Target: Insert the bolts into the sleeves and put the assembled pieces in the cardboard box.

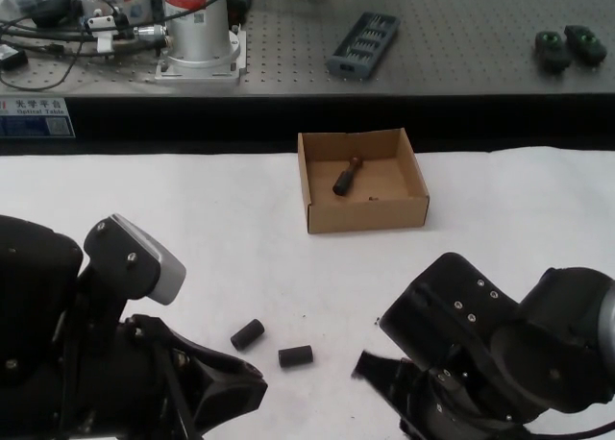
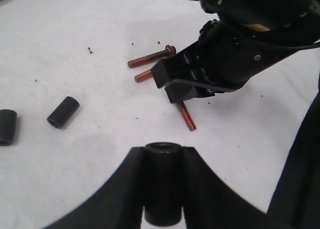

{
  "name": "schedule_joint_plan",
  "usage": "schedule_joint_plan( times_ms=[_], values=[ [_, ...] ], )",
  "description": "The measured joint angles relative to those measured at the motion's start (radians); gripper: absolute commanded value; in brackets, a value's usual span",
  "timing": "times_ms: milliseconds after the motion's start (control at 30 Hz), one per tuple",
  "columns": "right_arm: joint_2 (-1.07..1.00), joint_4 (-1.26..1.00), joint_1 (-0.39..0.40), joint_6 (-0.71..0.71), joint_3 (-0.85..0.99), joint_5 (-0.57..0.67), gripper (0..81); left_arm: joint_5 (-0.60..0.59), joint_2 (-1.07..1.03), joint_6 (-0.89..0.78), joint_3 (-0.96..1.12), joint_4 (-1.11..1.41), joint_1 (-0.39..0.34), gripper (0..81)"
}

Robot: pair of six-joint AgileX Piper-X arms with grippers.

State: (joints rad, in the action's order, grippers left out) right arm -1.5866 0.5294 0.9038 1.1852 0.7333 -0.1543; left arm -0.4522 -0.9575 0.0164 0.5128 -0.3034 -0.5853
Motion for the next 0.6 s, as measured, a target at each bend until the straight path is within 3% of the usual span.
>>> schedule_joint_plan(
  times_ms=[333, 600],
  values=[
    [0.000, -0.006, -0.024, -0.373, 0.000, 0.005, 10.6, 0.000, 0.002, -0.011, -0.097, 0.126, 0.000, 0.6],
    [0.012, -0.060, -0.024, -0.542, 0.000, 0.008, 10.6, 0.000, 0.004, -0.046, -0.207, 0.228, 0.000, 0.6]
  ],
)
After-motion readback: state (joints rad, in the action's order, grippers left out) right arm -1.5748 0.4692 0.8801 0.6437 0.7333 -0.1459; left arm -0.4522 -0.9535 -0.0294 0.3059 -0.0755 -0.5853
